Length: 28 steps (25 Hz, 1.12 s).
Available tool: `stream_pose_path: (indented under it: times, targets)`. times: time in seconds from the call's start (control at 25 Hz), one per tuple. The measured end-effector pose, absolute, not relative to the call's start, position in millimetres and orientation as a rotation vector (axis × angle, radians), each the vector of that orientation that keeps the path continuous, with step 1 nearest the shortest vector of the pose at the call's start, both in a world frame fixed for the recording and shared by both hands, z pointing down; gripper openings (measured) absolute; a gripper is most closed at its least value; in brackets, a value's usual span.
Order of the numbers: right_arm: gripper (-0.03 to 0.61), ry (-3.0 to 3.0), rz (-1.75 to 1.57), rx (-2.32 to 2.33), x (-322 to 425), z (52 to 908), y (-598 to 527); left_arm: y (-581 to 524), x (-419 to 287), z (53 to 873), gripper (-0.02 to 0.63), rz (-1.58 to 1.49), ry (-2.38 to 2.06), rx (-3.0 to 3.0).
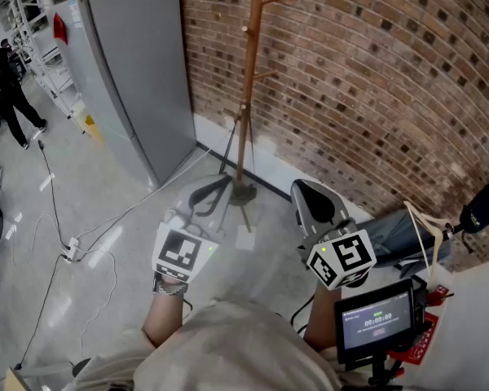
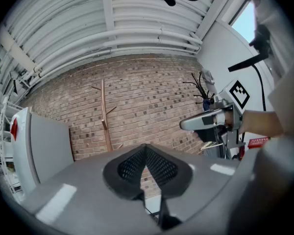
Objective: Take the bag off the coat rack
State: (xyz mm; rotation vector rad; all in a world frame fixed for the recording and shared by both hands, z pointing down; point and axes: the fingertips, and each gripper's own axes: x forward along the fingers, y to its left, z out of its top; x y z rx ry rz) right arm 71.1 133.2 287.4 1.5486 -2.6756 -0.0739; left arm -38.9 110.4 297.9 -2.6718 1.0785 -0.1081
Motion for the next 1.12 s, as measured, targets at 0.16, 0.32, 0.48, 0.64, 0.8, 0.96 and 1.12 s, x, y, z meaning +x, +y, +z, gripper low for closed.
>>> stream_pose_path:
  times: [0.16,0.32,0.48,0.64,0.8,0.96,1.12]
  targets:
    - [0.000,-2.655,-0.102,1.529,69,288,131,108,-38,297,0.000,-0.102,1.080,-2.673]
    - [0.000,-2.682,-0.106,1.536,71,286,131,109,-33,298,0.000,-0.108,1.079,-2.676]
    - [0.002,-2.776,-0.059,1.523,78,282,131,110,-26,302,0.000,-0.125,1.084,-2.680]
    - [0.002,-2.827,0.011,1.489,89,286,133,109,-16,307,0.000,-0.139,1.104,-2.675]
    - [0.002,-2.902,0.048,1.425,101,282,134,109,-3,308,0.000,-0.149,1.117,-2.664]
    - [0.002,-2.927,0.066,1.335,108,284,130,110,5,312,0.000,-0.153,1.157,-2.652]
    - [0.002,-2.930,0.065,1.300,109,286,124,108,7,315,0.000,-0.167,1.180,-2.655]
